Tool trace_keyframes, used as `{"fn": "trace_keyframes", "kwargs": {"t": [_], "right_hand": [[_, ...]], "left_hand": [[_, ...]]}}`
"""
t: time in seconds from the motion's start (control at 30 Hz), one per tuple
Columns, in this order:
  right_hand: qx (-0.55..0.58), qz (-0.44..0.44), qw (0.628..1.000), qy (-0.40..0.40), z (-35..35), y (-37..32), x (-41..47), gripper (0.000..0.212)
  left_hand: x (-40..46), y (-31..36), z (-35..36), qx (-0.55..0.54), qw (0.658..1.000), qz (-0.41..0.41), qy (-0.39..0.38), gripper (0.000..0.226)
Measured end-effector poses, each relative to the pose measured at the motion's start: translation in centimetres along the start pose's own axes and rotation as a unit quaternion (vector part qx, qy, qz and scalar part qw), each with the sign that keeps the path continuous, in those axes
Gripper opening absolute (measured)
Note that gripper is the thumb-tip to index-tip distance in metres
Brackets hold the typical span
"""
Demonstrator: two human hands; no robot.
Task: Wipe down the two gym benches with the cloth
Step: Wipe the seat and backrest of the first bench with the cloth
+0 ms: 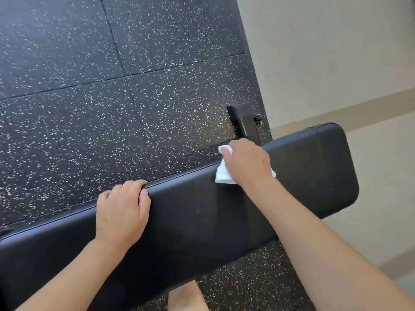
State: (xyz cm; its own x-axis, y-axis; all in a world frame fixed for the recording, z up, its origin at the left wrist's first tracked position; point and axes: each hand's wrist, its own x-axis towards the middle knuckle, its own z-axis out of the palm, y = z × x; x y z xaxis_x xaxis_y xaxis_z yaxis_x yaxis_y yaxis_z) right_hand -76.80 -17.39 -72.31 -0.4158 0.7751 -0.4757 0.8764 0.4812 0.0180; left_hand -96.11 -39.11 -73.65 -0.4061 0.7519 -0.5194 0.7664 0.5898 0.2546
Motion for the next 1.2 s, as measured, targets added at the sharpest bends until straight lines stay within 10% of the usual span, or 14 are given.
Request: {"fn": "trace_keyframes", "kwargs": {"t": [0.6, 0.97, 1.2], "right_hand": [[0.054, -0.231, 0.966, -0.103, 3.4, -37.2, -8.7, 0.017], [0.05, -0.114, 0.991, -0.046, 4.4, -31.3, -6.8, 0.034], [0.047, -0.208, 0.975, 0.07, 6.4, -40.5, -10.8, 0.032]], "left_hand": [[-9.4, -22.5, -4.1, -0.038, 0.999, -0.036, -0.004, 0.061], [-12.6, -27.6, -3.9, -0.026, 0.999, -0.033, 0.021, 0.069], [-15.5, -31.8, -2.5, 0.011, 0.998, 0.043, 0.055, 0.056]]}}
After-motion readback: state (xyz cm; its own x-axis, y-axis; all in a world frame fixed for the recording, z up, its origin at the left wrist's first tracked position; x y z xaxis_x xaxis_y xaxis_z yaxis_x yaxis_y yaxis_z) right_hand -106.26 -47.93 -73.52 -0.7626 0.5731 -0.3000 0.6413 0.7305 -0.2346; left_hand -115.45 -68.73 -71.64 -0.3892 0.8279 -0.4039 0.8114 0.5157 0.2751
